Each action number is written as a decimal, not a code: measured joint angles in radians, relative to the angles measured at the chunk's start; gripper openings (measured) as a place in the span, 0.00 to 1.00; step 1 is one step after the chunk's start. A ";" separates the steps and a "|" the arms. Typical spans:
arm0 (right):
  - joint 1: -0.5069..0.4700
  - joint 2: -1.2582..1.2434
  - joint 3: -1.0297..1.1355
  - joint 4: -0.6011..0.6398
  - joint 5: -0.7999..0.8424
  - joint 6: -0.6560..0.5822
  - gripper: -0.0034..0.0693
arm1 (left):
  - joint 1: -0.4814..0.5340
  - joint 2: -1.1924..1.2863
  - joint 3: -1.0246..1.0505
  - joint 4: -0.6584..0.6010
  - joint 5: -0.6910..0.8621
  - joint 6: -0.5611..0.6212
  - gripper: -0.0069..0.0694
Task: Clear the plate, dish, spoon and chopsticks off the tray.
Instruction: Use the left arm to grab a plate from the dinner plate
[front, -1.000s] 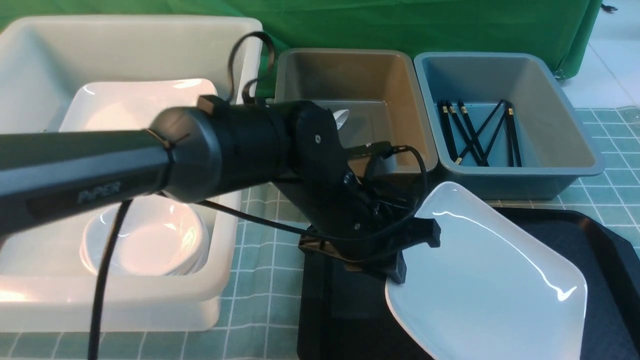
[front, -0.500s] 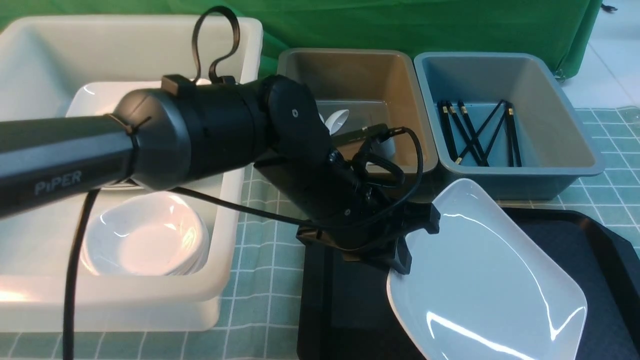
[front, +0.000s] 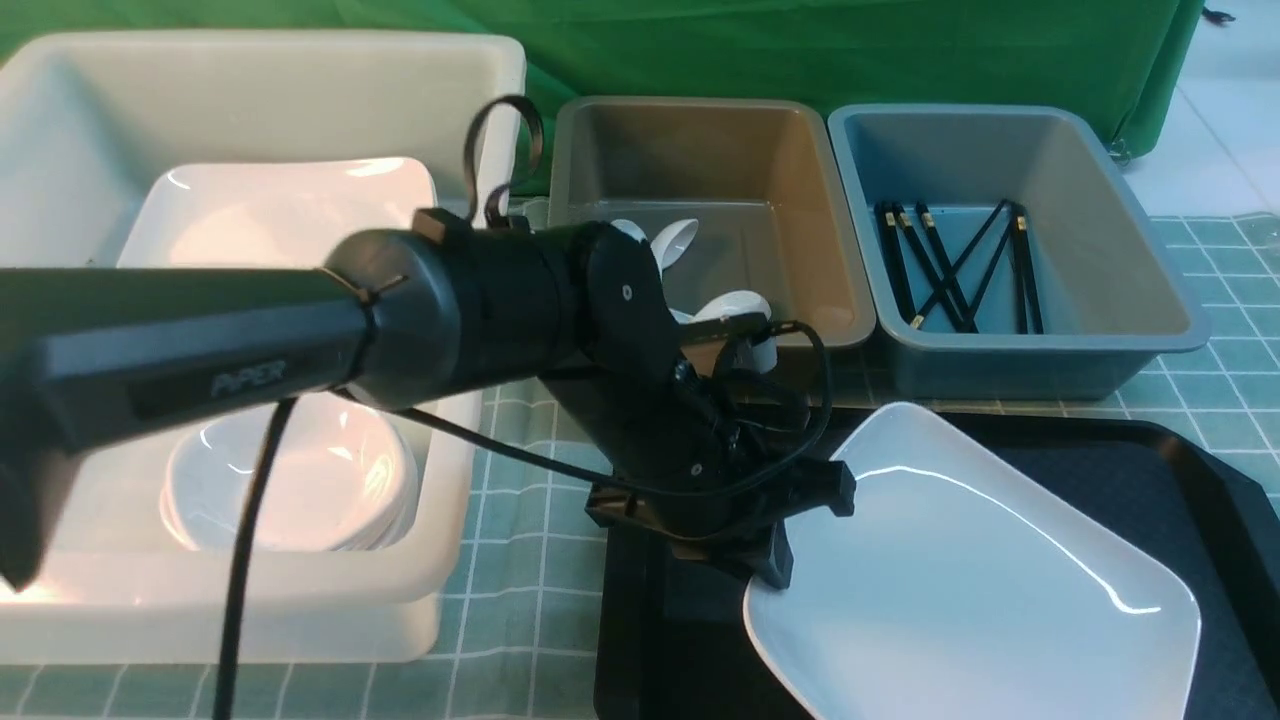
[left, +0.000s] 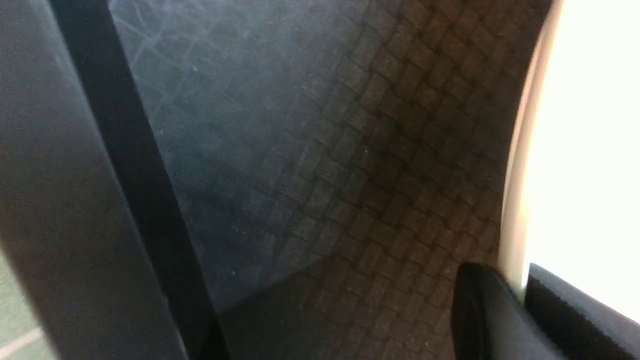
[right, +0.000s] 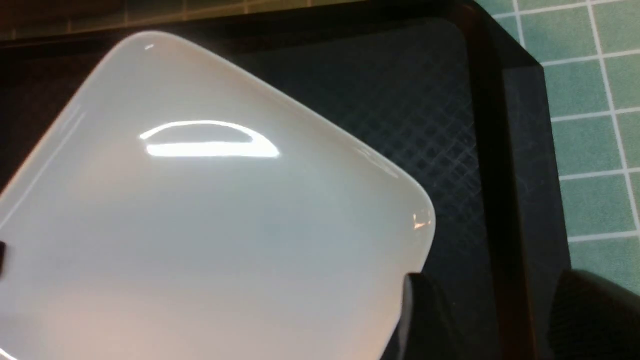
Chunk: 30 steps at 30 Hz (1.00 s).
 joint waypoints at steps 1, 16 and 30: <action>0.000 0.000 0.000 0.000 0.000 0.000 0.56 | 0.000 0.008 0.000 -0.003 0.000 0.000 0.13; 0.000 0.000 0.000 0.000 -0.003 0.000 0.56 | 0.000 0.071 0.000 -0.034 -0.013 0.016 0.15; 0.000 0.000 0.000 0.000 -0.004 0.000 0.56 | -0.002 0.097 0.001 -0.029 0.079 0.018 0.39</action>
